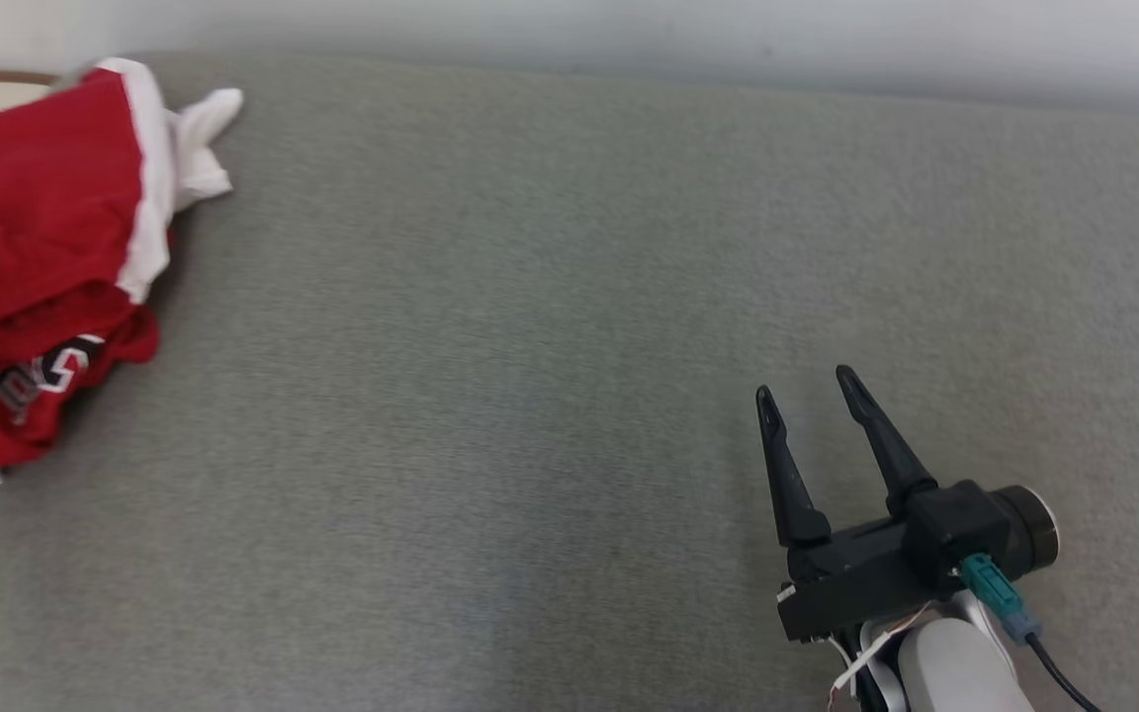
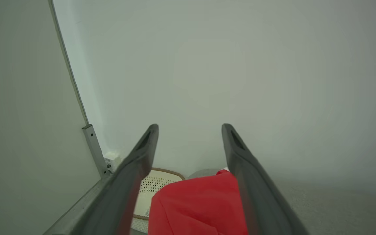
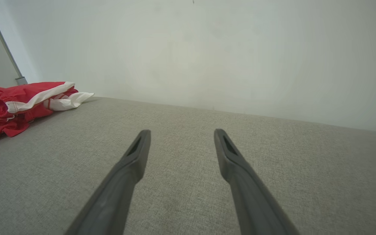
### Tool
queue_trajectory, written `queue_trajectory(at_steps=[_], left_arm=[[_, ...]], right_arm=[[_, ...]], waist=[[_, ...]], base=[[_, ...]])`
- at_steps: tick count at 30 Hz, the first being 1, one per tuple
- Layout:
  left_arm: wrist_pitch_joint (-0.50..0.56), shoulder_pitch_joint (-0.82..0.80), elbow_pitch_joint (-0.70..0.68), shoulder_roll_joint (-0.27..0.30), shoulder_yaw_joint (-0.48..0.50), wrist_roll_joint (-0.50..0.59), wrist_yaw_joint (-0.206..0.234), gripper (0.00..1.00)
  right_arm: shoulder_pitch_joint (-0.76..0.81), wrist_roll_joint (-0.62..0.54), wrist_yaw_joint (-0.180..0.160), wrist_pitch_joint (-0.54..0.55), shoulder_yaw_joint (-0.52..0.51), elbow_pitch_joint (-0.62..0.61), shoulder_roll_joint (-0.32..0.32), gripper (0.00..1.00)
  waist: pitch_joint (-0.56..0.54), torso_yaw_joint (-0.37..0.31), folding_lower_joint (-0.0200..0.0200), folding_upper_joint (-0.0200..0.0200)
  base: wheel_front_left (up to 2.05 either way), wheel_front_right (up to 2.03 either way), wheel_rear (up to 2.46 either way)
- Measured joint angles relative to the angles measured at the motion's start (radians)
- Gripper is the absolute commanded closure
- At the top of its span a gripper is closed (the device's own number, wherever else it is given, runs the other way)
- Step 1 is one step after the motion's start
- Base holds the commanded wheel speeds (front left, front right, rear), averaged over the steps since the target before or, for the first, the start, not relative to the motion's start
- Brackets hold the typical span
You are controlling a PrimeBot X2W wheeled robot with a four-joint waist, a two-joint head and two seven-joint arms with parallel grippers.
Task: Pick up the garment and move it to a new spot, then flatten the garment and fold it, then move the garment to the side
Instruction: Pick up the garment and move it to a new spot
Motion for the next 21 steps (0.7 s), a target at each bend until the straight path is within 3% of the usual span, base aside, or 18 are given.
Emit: queue_trajectory(at_steps=[12, 21], left_arm=[[0.09, -0.128, 0.325, 0.064, -0.031, -0.037, -0.05, 0.0], [0.207, -0.181, 0.51, 0.096, -0.096, -0.04, -0.063, 0.0]], right_arm=[[-0.03, -0.007, 0.0, 0.0, 0.011, -0.029, 0.0, 0.0], [-0.041, -0.007, 0.0, 0.0, 0.013, -0.035, 0.0, 0.0]], waist=[[0.097, -0.105, -0.0002, 0.0], [0.137, -0.15, -0.0001, 0.0]], base=[[0.0, 0.0, 0.0], [0.0, 0.0, 0.0]])
